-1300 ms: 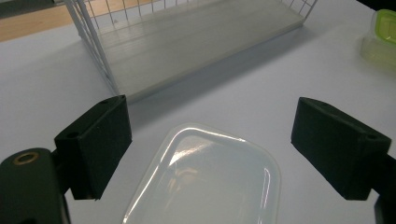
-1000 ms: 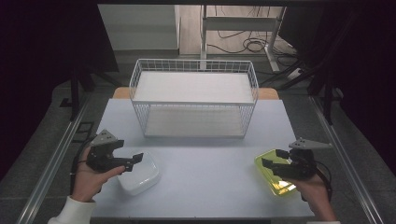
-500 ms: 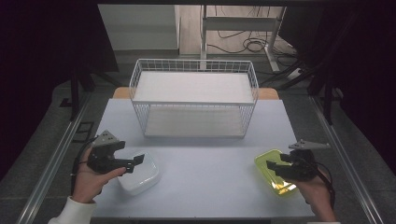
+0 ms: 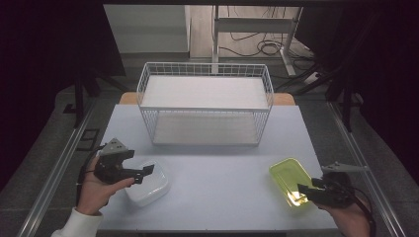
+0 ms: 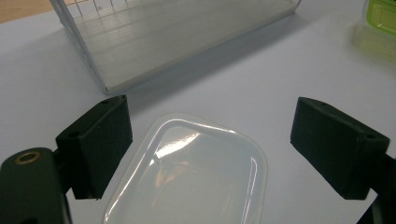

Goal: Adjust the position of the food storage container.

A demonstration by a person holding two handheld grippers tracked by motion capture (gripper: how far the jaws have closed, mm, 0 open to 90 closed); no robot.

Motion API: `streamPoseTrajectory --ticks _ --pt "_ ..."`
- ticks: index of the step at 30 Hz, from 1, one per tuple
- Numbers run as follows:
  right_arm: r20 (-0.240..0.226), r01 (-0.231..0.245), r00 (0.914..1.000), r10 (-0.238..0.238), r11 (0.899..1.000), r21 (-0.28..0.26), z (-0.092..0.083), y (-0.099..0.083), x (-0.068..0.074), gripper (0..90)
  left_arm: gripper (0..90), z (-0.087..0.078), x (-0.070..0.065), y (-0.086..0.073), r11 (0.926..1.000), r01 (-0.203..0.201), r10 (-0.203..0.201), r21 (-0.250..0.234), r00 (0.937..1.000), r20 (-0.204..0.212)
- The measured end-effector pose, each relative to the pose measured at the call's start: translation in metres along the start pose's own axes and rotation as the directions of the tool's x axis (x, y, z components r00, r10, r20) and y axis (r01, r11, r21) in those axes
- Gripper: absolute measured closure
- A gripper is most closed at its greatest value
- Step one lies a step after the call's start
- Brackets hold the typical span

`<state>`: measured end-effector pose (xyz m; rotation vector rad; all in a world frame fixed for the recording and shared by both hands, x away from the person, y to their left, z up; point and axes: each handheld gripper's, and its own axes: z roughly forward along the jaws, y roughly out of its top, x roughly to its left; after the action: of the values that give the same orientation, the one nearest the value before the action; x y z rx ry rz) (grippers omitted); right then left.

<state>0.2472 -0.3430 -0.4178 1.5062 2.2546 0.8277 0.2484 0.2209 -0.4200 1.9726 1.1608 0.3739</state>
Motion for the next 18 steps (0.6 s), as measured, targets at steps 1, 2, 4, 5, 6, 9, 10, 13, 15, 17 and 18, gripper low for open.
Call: streamPoseTrajectory --ticks 1,2,4,5,6,9,10,13,15,17,18 --pt "0.008 -0.013 0.9999 0.012 1.000 0.010 -0.007 -0.005 -0.005 47.6 12.4 0.001 0.000 0.000 1.0000 0.001 -0.001 0.002 1.0000 0.000" --pt "0.008 -0.013 0.9999 0.012 1.000 0.010 -0.007 -0.005 -0.005 47.6 12.4 0.001 0.000 0.000 1.0000 0.001 -0.001 0.002 1.0000 0.000" --pt "0.025 -0.021 0.9995 0.020 0.999 0.030 -0.013 -0.010 -0.010 55.2 12.4 0.001 0.000 0.001 1.0000 0.002 -0.002 0.002 1.0000 -0.002" --pt "0.051 -0.027 0.9984 0.024 0.998 0.065 -0.015 -0.017 -0.016 62.0 12.4 0.001 -0.001 0.001 1.0000 0.001 -0.001 0.003 1.0000 -0.002" --pt "0.051 -0.027 0.9984 0.024 0.998 0.065 -0.015 -0.017 -0.016 62.0 12.4 0.001 -0.001 0.001 1.0000 0.001 -0.001 0.003 1.0000 -0.002" --pt "0.082 -0.052 0.9959 0.039 0.987 0.153 -0.018 -0.032 -0.032 77.8 12.4 0.002 0.000 0.000 1.0000 0.003 -0.003 0.006 1.0000 -0.005" --pt "0.082 -0.052 0.9959 0.039 0.987 0.153 -0.018 -0.032 -0.032 77.8 12.4 0.002 0.000 0.000 1.0000 0.003 -0.003 0.006 1.0000 -0.005" --pt "0.062 -0.061 0.9969 0.049 0.976 0.210 -0.021 -0.044 -0.042 89.0 12.4 0.003 0.002 -0.001 0.9999 0.004 -0.003 0.012 1.0000 -0.007" --pt "0.036 -0.053 0.9983 0.045 0.962 0.269 -0.013 -0.049 -0.042 89.3 12.4 0.004 0.002 -0.002 0.9999 0.003 -0.003 0.015 1.0000 -0.009" --pt "0.009 -0.034 0.9994 0.033 0.949 0.313 -0.002 -0.049 -0.038 89.3 12.4 0.004 0.001 -0.002 0.9999 0.001 -0.001 0.017 1.0000 -0.009" --pt "0.009 -0.034 0.9994 0.033 0.949 0.313 -0.002 -0.049 -0.038 89.3 12.4 0.004 0.001 -0.002 0.9999 0.001 -0.001 0.017 1.0000 -0.009"
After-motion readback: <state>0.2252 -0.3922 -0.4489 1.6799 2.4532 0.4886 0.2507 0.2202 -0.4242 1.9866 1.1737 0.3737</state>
